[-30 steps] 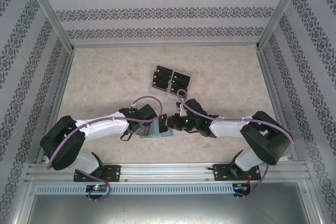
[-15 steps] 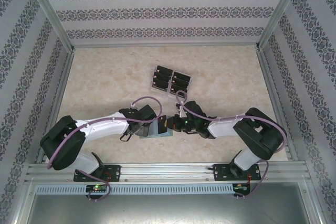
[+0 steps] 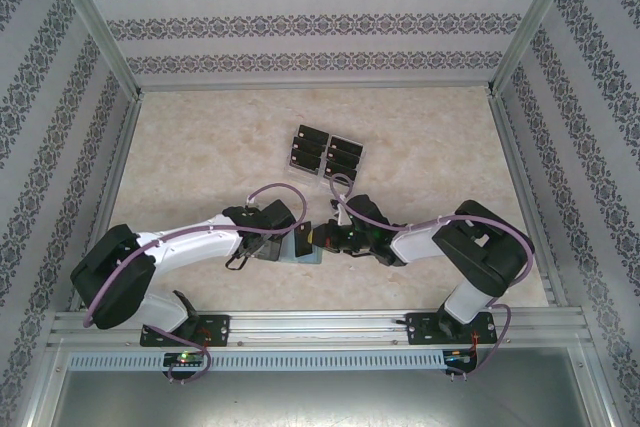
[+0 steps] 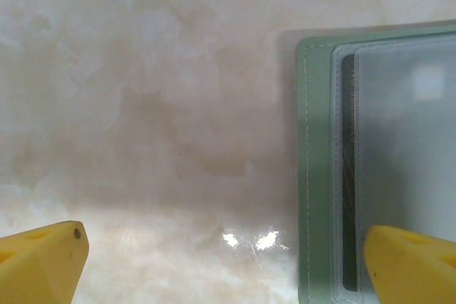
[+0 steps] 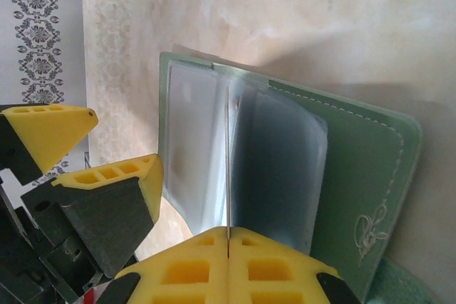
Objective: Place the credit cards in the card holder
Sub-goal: Insert the credit card into the card slot.
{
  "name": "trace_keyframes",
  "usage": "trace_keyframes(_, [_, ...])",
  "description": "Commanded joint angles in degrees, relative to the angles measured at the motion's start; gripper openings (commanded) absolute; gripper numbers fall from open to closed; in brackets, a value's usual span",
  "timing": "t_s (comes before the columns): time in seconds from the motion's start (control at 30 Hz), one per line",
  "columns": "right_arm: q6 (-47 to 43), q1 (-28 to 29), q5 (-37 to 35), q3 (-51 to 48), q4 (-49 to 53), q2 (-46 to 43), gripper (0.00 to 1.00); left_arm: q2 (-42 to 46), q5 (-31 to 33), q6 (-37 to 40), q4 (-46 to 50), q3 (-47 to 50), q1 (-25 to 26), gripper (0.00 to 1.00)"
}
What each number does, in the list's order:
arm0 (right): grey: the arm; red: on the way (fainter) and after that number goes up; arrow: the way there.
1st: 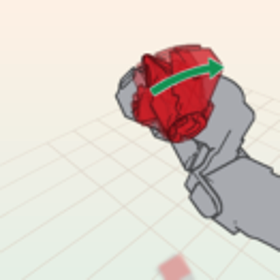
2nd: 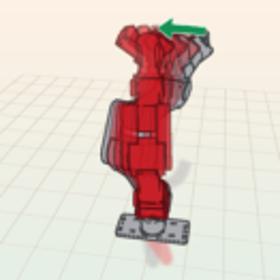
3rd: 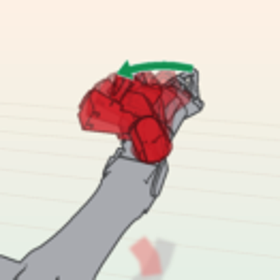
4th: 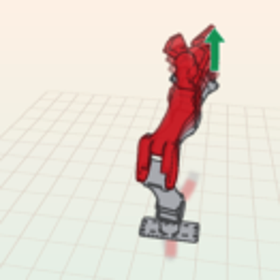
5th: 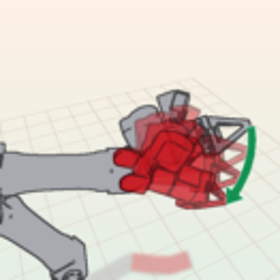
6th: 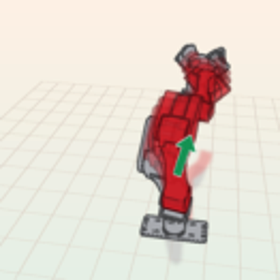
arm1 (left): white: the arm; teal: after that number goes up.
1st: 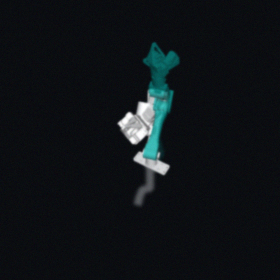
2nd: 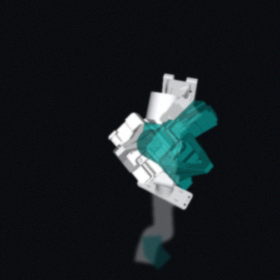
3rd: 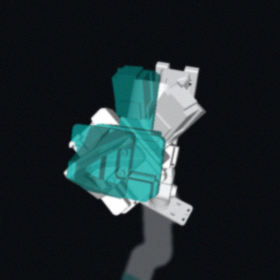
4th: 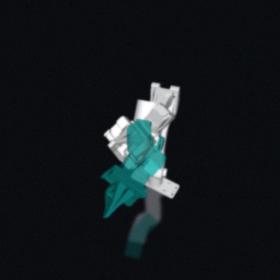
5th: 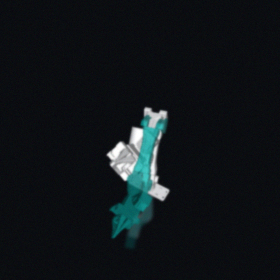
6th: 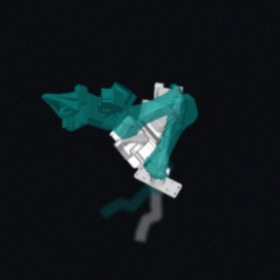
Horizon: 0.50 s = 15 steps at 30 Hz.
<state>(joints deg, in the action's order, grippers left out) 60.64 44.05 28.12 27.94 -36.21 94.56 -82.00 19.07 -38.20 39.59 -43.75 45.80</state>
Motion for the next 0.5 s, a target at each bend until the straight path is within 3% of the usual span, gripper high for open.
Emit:
trace_keyframes(0.0, [1.98,0.48,1.15,-0.76,-3.58,0.1,0.0,1.0,2.88,-0.58,3.16,-1.31,0.45,1.0])
trace_keyframes(0.47, [4.05,1.54,-2.31,-0.67,-2.53,-2.46,0.0,0.76,0.93,-0.07,0.24,0.51,-0.68,1.0])
